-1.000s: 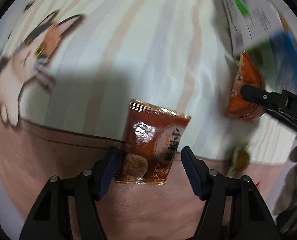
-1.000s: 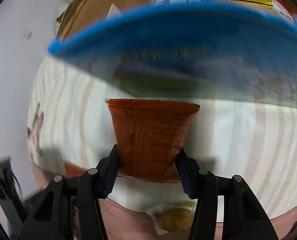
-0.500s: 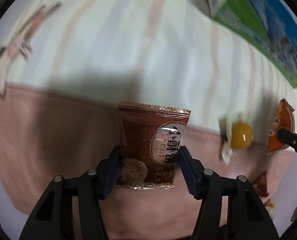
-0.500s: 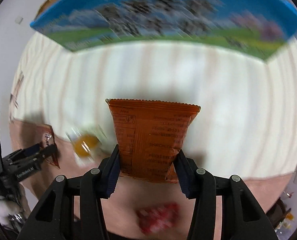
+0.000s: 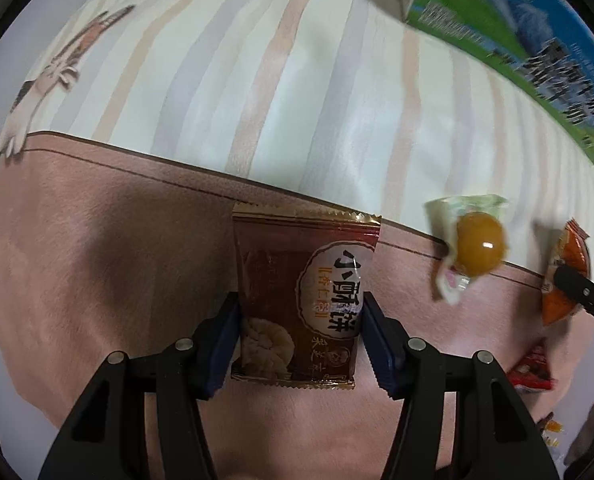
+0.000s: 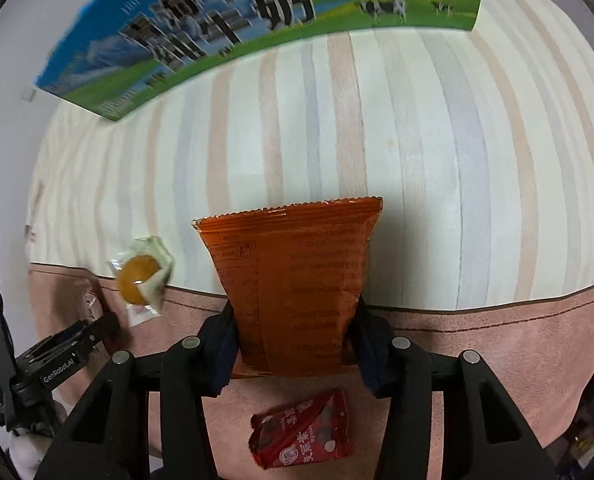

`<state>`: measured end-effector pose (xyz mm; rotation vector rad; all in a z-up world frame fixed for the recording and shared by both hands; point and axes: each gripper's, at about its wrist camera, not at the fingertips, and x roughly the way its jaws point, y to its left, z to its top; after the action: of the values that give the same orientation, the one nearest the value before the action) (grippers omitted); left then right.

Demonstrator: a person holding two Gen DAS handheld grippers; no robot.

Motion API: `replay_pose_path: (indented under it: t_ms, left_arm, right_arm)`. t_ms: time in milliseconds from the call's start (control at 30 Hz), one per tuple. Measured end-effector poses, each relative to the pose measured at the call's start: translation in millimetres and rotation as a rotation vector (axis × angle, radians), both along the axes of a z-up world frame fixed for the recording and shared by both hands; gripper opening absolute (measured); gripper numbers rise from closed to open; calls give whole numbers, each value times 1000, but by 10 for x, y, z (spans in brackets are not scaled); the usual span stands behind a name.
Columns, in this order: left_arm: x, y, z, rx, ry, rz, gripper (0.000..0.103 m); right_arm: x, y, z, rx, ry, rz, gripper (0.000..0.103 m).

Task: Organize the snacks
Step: 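Grasp the brown biscuit packet with the left tool while the right tool grasps the orange packet, then carry both packets into the box and open both tools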

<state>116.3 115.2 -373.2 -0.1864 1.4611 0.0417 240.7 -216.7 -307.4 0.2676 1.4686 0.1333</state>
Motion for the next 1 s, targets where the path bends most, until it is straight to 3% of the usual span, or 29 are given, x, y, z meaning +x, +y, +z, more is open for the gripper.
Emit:
replay_pose_path:
  t_ms: [133,300,433,567,633,700,800,1000]
  left_arm:
    - [-15,19,463,-51,-64,3,55]
    - [307,-217,1292,-169,-183,-35,55]
    - [889,-411,1852,-252,-247,-118,55]
    - [1683,-596,2175,-264,-252,-180,55]
    - [2024,-698,2180,-260,-222,-201,55]
    - [2486,-849,2032,-239,-159,-251,55]
    - [3039,-961,1730,-234,-57,-252,55]
    - [3579,-1192,1395,-183,6,-267,55]
  right_arm:
    - [66,-122,441,86,-72,-5,50]
    - [261,-207,1125,171,-182,20,50]
    - [603,-266,1709,207,-261,38,50]
    - [1174,-287,1991,164,-300,45,50]
    - [1500,-233,1979,130,-301,40,50]
    - [1771,-254,1897,103,-284,29,50]
    - [2244,-311,1721,46,-234,21,50]
    - [2869,-332,1341,-43,-155,20,50]
